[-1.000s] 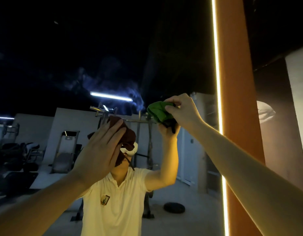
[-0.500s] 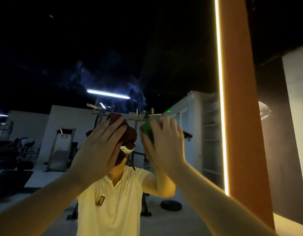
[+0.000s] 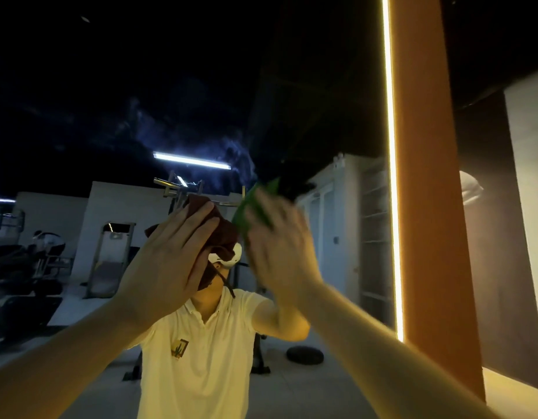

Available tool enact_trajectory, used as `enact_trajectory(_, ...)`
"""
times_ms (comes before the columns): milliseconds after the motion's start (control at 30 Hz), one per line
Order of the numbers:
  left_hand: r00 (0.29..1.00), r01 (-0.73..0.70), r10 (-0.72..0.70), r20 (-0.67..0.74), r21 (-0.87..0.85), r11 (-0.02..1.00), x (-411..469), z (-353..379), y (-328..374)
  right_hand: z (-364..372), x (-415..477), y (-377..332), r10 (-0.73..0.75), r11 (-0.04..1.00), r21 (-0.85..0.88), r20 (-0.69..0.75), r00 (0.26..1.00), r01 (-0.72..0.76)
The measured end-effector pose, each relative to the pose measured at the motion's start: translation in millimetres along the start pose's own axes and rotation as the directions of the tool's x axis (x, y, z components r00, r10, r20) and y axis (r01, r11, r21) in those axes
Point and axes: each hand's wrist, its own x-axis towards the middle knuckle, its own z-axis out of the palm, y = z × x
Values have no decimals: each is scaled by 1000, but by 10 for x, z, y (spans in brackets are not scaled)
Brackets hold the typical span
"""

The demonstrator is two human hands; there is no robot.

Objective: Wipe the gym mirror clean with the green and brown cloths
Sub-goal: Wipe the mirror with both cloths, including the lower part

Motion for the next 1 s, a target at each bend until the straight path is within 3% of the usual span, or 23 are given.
enact_trajectory(100,1000,-1,1,-1,-2,1000,10,-12,11,-73,-639,184,-191,982,2,37,981,191)
enact_trajectory(167,1000,-3,3,-2,5,1000,10,-9,35,-120,-718,697,11,999,-38,-58,998,-14)
enact_trajectory(267,1000,-12,11,7,23,1000,-1,10,36,-243,-519,1172,445,890,-20,-177,878,-456)
enact_trajectory(333,1000,-5,4,25,10,1000,-3,11,17,-207,-389,952,572,819,93,-212,792,-566)
enact_trajectory(367,999,-1,1,34,-4,1000,-4,9,17,-166,-374,745,575,818,141,-223,787,-558)
enact_trajectory(433,999,3,-2,47,-31,1000,-38,5,46,-91,-462,260,433,901,148,-214,876,-409)
enact_trajectory(500,999,-3,5,52,-36,999,-108,-12,72,-3,-686,-193,167,978,139,-60,984,-157)
enact_trajectory(533,998,-6,7,59,-28,1000,-163,-20,80,6,-840,-390,-8,991,136,44,999,2)
enact_trajectory(600,996,-5,6,87,-10,1000,-287,-35,74,-38,-1176,-468,-339,940,106,189,922,324)
enact_trajectory(633,996,-10,10,94,-3,1000,-351,-42,67,-76,-1295,-330,-407,913,71,233,883,402)
enact_trajectory(667,995,-17,17,98,3,1000,-414,-41,63,-109,-1372,-114,-386,920,26,245,889,392)
enact_trajectory(700,995,-22,20,101,10,1000,-479,-37,64,-136,-1437,144,-286,956,-3,237,929,295)
enact_trajectory(767,994,-20,18,106,26,999,-586,-21,101,-236,-1476,661,107,994,-24,129,986,-104)
enact_trajectory(833,993,-5,2,115,30,1000,-656,-20,172,-321,-1464,879,405,914,-14,77,911,-405)
enact_trajectory(933,987,18,-21,157,22,1000,-735,-34,276,-192,-1351,437,542,840,-2,1,840,-542)
enact_trajectory(1000,979,10,-21,204,55,998,-828,-53,304,-77,-1373,-150,503,863,20,47,863,-504)
